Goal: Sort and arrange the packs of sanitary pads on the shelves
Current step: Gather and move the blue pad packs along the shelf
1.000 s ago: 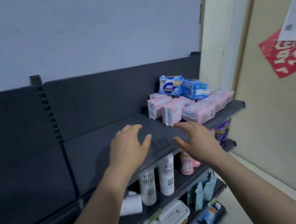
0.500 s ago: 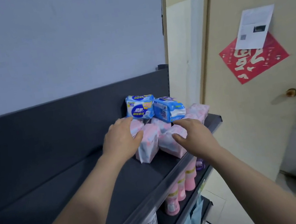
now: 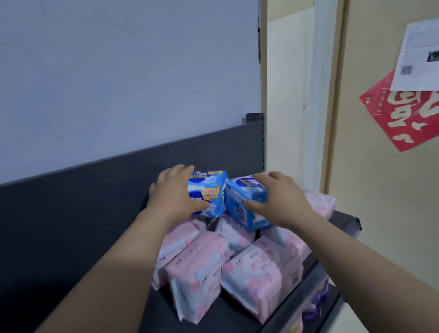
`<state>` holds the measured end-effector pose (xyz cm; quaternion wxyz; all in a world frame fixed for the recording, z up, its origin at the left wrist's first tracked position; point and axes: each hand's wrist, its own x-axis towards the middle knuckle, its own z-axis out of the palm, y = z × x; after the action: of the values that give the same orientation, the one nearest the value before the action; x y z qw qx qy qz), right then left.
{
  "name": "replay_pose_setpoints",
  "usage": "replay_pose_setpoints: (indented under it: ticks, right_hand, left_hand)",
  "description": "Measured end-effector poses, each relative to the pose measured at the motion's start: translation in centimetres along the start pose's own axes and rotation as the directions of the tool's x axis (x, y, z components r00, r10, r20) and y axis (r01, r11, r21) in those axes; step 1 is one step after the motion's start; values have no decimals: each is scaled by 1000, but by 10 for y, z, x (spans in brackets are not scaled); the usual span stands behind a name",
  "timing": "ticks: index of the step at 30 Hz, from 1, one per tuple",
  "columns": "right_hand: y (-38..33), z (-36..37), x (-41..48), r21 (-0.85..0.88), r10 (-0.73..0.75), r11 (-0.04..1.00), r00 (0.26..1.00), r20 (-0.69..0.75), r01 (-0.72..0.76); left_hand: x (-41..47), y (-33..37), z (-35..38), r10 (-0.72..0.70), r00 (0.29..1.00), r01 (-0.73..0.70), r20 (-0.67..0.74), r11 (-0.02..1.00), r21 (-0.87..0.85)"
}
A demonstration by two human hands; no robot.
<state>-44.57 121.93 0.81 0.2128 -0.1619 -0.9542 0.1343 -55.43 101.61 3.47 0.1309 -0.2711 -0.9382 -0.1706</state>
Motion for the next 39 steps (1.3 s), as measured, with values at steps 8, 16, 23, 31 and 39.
replay_pose_setpoints:
  ticks: [8,16,23,31,39]
  right_hand:
    - [9,23,43,62,-35,998,967,254,20]
    - [5,21,49,150,-173,976,981,87,158]
    - [-48,13,40,266,-354,904,935,23,335]
    - [-154,24,-17,410,-558,767,829,46,494]
    - [-299,24,-142,571,-772,562,627,103,599]
  left_hand:
    - [40,-7,33,-42,995,35,92,996,78]
    - [23,-10,26,-109,981,101,-162,993,-58]
    - [-39,-34,-17,-296,874,284,-386,955,-89]
    - [-161,-80,-76,-507,686,537,-521,837,-107]
    - [-360,-117,-150,-651,439,774,-619,624,-108]
